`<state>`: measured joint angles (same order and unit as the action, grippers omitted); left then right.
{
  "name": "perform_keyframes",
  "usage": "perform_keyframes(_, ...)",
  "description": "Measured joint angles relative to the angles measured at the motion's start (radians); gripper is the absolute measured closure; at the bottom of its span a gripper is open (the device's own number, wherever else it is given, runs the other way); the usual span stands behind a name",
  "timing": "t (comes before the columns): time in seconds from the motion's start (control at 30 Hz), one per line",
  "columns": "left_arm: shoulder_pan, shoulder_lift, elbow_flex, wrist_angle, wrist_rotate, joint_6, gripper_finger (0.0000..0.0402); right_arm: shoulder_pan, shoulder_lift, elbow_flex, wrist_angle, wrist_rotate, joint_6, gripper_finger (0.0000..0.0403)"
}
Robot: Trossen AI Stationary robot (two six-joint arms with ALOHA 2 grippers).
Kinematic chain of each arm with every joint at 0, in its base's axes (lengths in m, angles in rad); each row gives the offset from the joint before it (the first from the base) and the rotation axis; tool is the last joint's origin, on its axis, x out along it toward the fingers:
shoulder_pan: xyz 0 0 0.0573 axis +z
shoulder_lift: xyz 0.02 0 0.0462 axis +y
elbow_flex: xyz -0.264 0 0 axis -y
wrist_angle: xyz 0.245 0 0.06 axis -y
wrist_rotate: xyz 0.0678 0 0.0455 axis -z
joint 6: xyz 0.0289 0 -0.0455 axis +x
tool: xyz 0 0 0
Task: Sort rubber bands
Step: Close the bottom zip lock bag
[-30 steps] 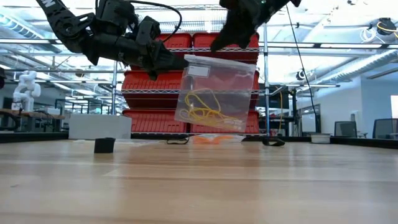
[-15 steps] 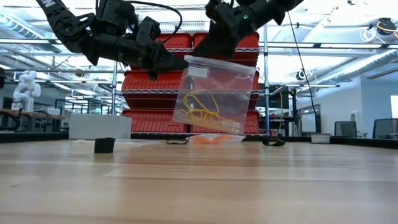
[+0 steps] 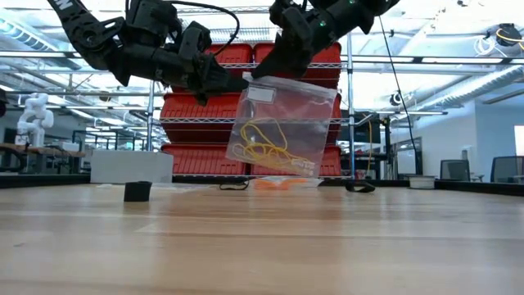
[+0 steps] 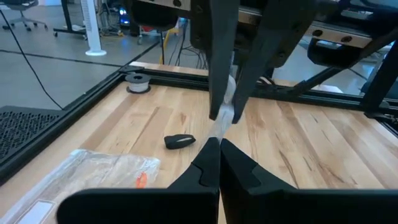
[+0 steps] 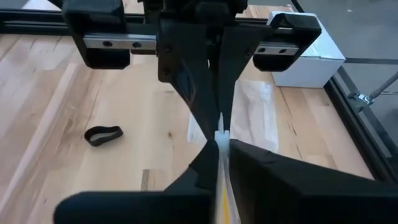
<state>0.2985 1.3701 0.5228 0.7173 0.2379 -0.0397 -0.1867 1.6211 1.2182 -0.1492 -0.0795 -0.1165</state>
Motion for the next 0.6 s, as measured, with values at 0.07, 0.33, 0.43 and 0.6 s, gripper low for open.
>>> perform_keyframes(0.07,0.0,0.0,0.0,0.002,0.0,0.0,0.0401,0.0,0.0,0.0,-0.011,0.001,0.0,0.0387)
perform_keyframes(0.33,0.0,0.0,0.0,0.01,0.0,-0.005,0.0401,0.001,-0.013,0.0,-0.108,0.04,0.001,0.0394)
perform_keyframes(0.43,0.0,-0.003,0.0,0.013,0.0,-0.005,0.0401,0.0,-0.028,0.0,-0.164,0.057,0.001,0.0395)
perform_keyframes(0.6,0.002,-0.005,0.0,0.017,0.0,-0.007,0.0401,0.0,-0.053,0.0,-0.21,0.059,0.02,0.0396)
